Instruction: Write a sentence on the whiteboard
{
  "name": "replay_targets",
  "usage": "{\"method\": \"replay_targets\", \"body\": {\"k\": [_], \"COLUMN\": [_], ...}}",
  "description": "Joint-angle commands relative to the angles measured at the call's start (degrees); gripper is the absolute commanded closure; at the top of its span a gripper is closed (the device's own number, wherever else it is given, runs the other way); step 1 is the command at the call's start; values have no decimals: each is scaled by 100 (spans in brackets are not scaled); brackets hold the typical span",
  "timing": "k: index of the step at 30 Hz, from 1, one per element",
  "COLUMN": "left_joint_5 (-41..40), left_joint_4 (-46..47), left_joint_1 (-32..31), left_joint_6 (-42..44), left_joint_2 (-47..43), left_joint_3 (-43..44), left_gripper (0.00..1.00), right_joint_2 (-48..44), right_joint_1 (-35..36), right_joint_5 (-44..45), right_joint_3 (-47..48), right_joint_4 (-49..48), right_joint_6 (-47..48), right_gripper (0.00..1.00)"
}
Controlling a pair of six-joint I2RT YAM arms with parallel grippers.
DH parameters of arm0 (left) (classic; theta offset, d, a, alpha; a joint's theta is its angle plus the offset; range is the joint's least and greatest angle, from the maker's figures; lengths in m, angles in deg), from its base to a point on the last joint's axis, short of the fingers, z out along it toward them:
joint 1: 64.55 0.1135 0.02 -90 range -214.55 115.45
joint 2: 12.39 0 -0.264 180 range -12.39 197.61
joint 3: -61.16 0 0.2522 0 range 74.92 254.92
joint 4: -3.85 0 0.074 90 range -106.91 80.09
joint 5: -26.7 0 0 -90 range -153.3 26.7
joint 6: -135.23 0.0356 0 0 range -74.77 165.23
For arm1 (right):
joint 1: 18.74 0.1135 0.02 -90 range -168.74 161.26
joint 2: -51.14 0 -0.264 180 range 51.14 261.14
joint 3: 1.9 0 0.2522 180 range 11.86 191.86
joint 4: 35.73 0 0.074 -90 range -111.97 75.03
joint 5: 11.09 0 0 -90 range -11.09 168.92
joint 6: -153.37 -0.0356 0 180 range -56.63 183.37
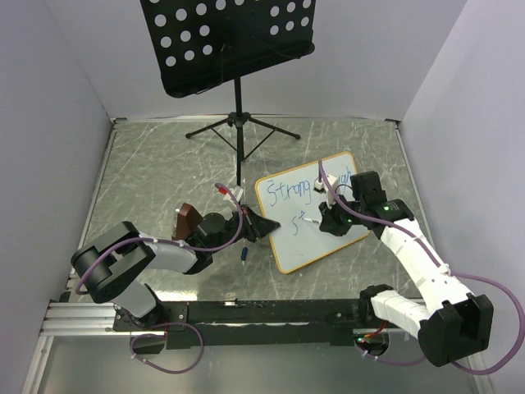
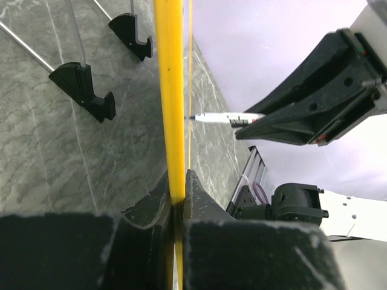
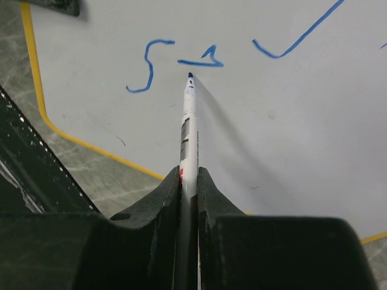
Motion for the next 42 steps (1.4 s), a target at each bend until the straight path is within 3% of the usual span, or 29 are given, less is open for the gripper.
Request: {"method": "replay_targets", "body": {"k": [1, 13, 30, 42], "left_joint_5": [142, 150, 133, 124], "left_joint_4": [767, 776, 785, 802], "left_joint_1": [-25, -25, -25, -25], "left_joint_6": [111, 85, 93, 102], "left_joint_2": [-91, -100, -117, -117], "left_joint_3": [82, 56, 38, 47], "left_gripper": [99, 99, 99, 99], "right_joint_2": [-198, -163, -14, -40], "right_joint_1": [-17, -8, -17, -17], "right_joint_5": [-116, -62, 148, 60], "right_joint_3": [-32, -155, 179, 65], "right_joint_4": [372, 435, -541, -190], "right_joint_6": [391, 427, -400, -137], "right_gripper": [100, 100, 100, 100]}}
